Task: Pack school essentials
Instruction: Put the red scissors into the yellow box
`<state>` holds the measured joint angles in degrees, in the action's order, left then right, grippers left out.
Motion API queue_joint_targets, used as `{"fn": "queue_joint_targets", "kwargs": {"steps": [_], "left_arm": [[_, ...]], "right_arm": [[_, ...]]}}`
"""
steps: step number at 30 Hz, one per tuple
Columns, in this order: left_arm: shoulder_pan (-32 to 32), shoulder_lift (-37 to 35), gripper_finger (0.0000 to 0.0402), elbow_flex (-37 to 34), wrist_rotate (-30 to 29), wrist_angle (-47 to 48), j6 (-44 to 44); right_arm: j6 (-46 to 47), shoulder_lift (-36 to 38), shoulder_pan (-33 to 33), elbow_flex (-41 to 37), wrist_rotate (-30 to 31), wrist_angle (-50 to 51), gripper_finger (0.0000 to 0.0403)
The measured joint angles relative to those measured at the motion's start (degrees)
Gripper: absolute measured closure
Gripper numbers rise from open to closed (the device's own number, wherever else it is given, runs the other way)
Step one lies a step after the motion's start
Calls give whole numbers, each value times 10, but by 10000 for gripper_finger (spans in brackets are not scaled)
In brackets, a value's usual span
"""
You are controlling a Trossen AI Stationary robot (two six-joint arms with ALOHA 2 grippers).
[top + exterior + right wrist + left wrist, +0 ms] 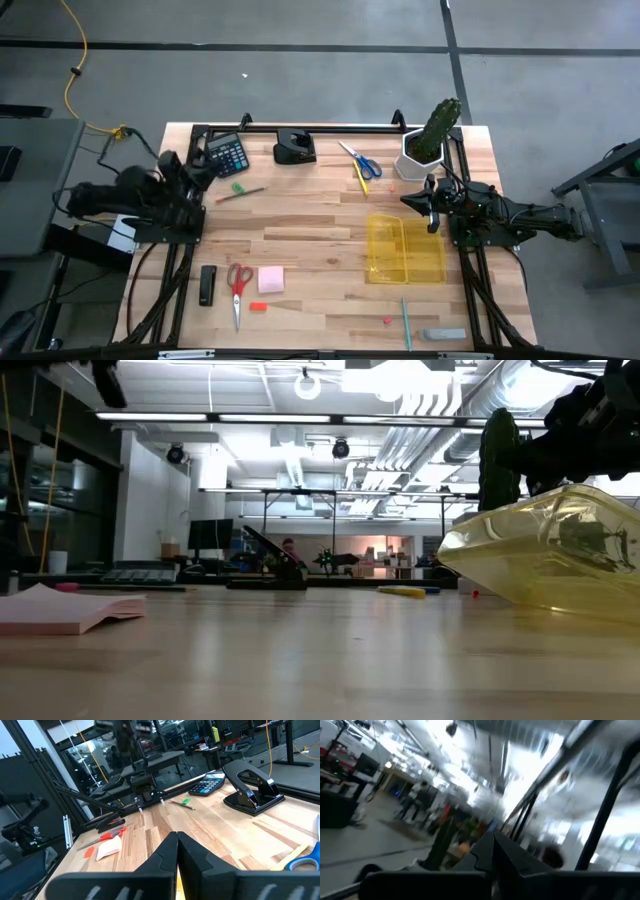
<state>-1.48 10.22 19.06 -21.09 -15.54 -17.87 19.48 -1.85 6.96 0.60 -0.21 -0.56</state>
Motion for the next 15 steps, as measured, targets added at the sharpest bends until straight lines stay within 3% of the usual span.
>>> {"fn": "queue_joint_targets", "kwargs": {"steps": [6, 15], "left_arm": [[0, 133, 401, 145, 1, 162, 54], [0, 252, 401, 166, 28, 113, 27]], "right_arm": [[0, 0, 0, 0, 0, 0, 402], [0, 0, 0, 0, 0, 0, 402]]}}
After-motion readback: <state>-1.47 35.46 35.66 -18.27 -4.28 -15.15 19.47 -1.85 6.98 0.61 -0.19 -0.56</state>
